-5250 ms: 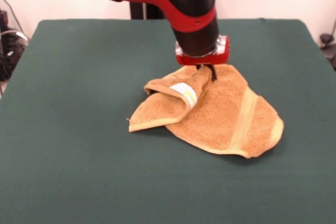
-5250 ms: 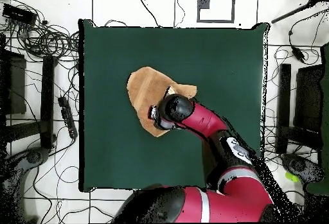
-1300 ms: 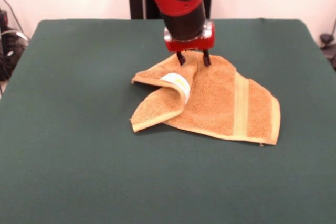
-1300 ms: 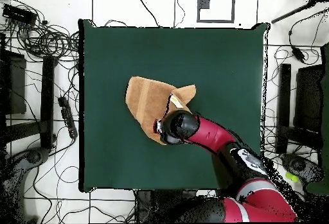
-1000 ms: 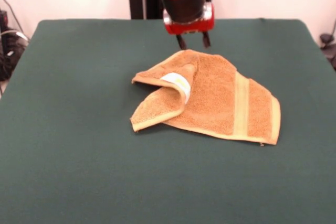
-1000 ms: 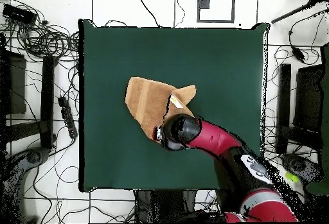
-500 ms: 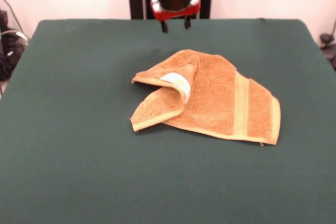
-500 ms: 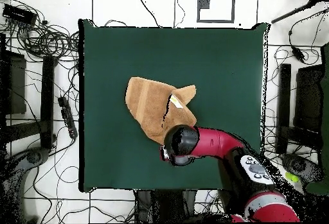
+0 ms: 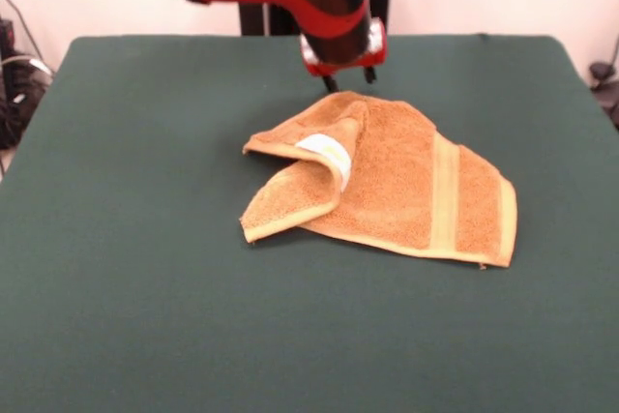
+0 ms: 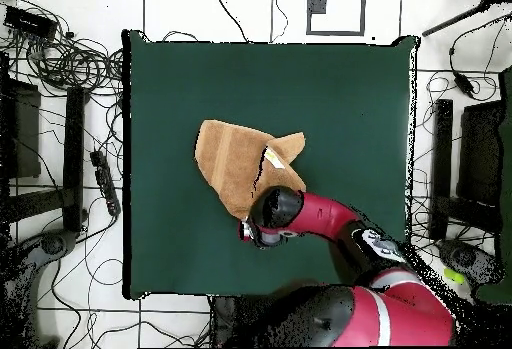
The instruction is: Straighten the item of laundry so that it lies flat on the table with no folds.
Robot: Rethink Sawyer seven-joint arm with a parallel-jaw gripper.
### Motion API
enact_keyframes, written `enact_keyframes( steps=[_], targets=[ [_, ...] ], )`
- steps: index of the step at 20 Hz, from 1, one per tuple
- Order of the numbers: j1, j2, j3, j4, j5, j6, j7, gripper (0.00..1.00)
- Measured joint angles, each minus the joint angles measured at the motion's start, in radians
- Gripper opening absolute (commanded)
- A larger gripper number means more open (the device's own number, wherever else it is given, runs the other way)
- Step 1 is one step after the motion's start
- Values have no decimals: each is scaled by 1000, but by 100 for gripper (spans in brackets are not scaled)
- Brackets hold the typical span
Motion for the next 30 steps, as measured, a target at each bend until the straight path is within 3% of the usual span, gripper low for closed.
enact_keyframes(
  steps=[12,17,21,30],
  targets=[
    [80,74,-71,-147,79,203,41,100],
    [79,75,-73,-151,88,212,45,100],
    [65,43,-62,-125,124,203,45,100],
    [39,-157,-29,-67,187,203,45,100]
  ],
)
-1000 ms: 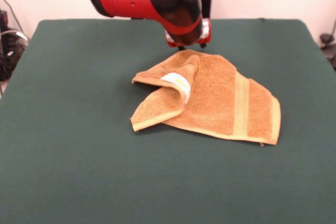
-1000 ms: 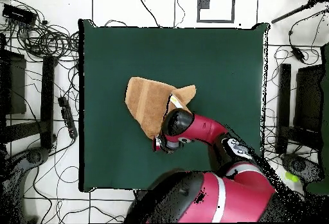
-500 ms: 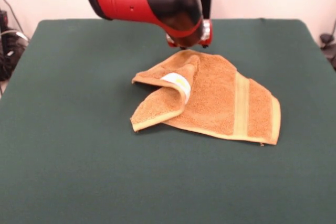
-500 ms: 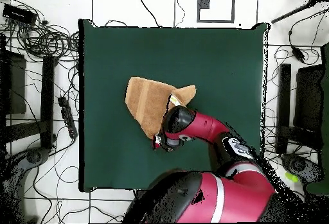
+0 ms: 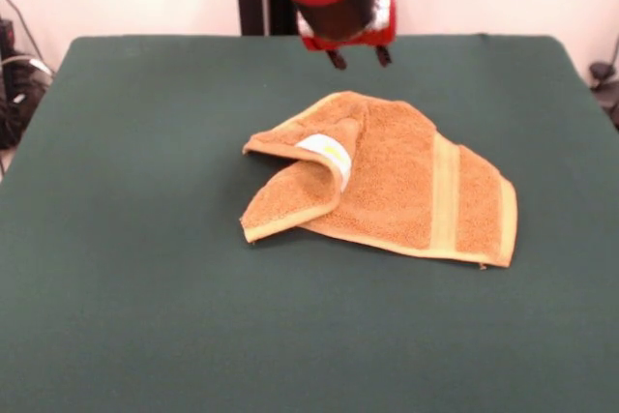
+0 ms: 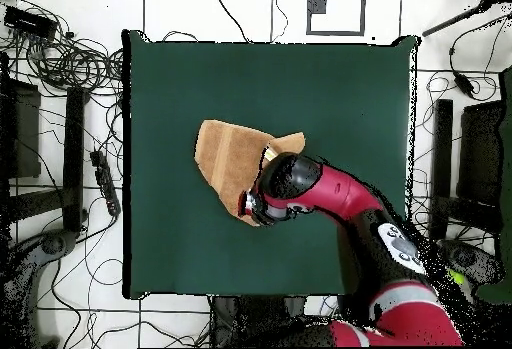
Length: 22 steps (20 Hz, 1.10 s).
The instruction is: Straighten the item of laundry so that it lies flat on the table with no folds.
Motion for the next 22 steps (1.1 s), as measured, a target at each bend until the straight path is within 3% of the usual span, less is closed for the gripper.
enact_keyframes(
  steps=[5,10,22],
  targets=[
    [23,-73,-1,-27,8,1,0,100],
    [74,-52,-1,-116,6,1,0,100],
    [189,172,-1,-352,19,-54,0,100]
  ],
)
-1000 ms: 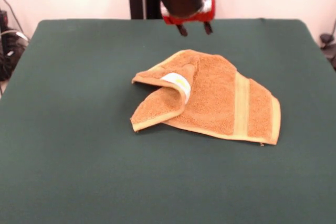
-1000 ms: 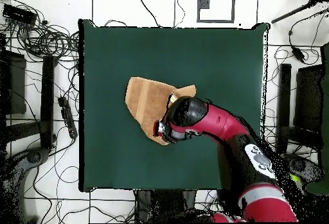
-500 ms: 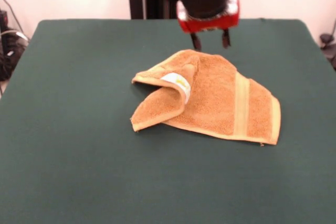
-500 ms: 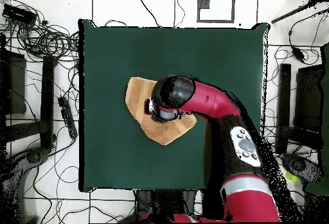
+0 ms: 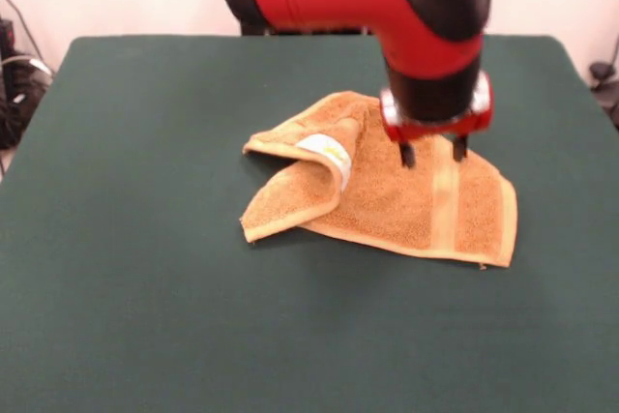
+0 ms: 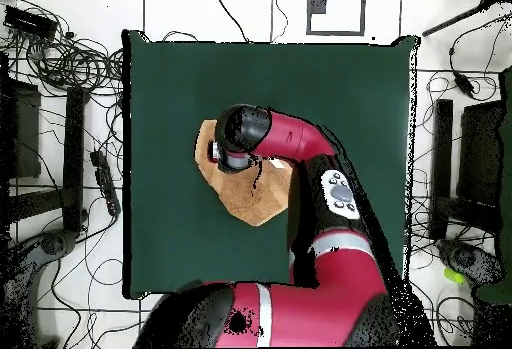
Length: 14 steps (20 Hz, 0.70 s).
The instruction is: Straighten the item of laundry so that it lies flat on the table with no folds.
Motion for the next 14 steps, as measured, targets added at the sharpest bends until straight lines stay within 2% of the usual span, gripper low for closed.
enact_keyframes(
  steps=[4,14],
  targets=[
    [1,74,2,-20,7,-50,0,100],
    [-74,54,4,18,34,-78,0,100]
  ],
)
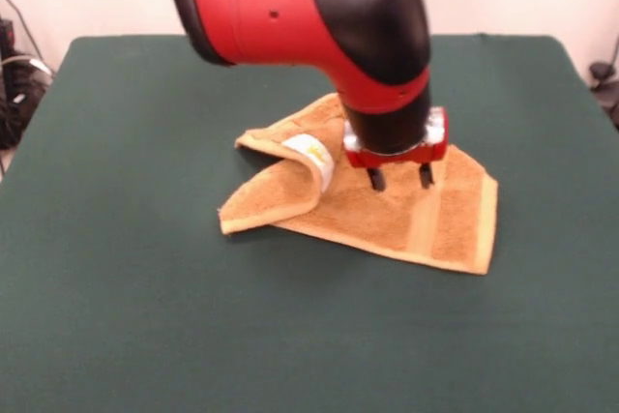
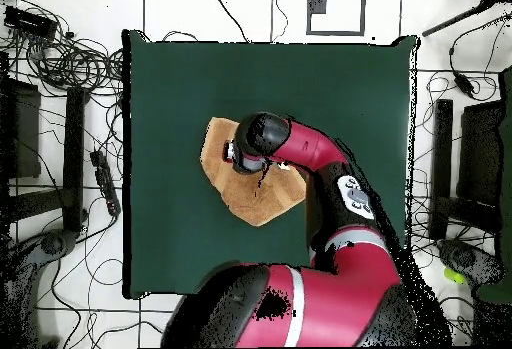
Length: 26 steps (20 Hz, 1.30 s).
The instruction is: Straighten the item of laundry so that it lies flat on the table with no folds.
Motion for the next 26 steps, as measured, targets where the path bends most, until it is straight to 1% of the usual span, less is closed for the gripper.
enact_keyframes(
  steps=[3,7,11,14,15,18,21,23,26],
  targets=[
    [-11,-4,1,16,9,-28,0,100],
    [-4,-4,-2,17,12,-41,0,100],
    [29,4,-29,-8,12,-37,6,100],
    [62,12,-61,-33,12,-27,35,100],
    [83,21,-81,-54,14,-14,60,100],
    [109,36,-108,-87,15,9,101,100],
    [147,64,-148,-148,14,58,165,100],
    [159,77,-161,-174,14,82,184,100],
    [182,117,-189,-256,14,169,220,100]
  ],
)
